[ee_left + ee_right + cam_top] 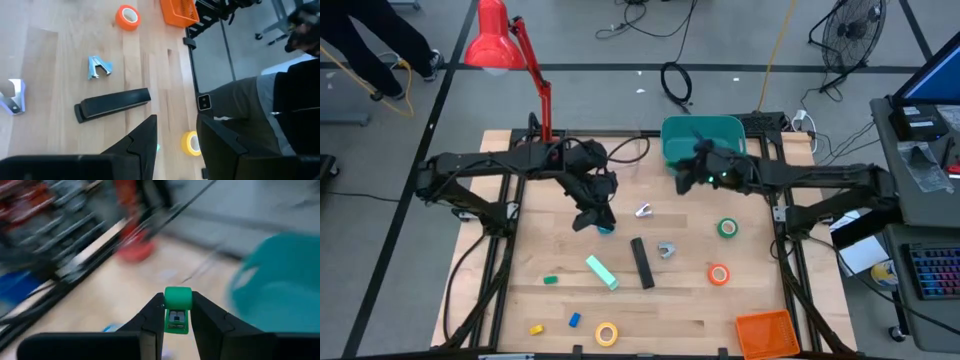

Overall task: Pick and place Stapler, Stapler remover, tape
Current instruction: Put the top green stapler into the green bin

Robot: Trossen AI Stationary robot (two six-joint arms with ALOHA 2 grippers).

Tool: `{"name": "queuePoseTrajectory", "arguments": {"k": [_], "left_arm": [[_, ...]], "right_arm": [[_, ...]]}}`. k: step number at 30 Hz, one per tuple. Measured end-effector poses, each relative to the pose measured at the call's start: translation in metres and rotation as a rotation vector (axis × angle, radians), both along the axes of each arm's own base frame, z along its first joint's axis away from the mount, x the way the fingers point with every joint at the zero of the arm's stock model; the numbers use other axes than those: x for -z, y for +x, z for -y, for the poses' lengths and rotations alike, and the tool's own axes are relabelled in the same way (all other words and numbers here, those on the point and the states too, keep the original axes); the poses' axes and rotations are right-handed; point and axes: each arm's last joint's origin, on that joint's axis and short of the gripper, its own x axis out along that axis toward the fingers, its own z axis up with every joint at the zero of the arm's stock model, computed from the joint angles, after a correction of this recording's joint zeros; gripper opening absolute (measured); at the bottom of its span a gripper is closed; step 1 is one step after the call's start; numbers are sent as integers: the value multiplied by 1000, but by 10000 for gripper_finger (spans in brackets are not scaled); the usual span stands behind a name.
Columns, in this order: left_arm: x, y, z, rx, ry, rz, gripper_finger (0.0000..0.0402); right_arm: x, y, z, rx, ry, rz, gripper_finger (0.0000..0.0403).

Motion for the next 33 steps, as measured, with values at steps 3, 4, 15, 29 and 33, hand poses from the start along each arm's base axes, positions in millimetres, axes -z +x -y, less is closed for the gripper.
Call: {"name": "queuePoseTrajectory", "arguments": {"k": [3, 4, 15, 29, 33], "left_arm": [[0, 1, 9, 15, -11, -13, 141], [0, 1, 12, 22, -10, -15, 141], [2, 2, 38, 14, 63, -37, 141], [-4, 7, 49, -10, 39, 18, 141], [-5, 8, 53, -11, 27, 24, 141]], "right_arm": [[-1, -9, 9, 127, -89, -68, 66], [0, -10, 12, 161, -113, -90, 66], [37, 3, 52, 259, -108, -286, 68], [95, 18, 94, 232, 103, -416, 69], [99, 15, 103, 263, 114, -430, 67]]}}
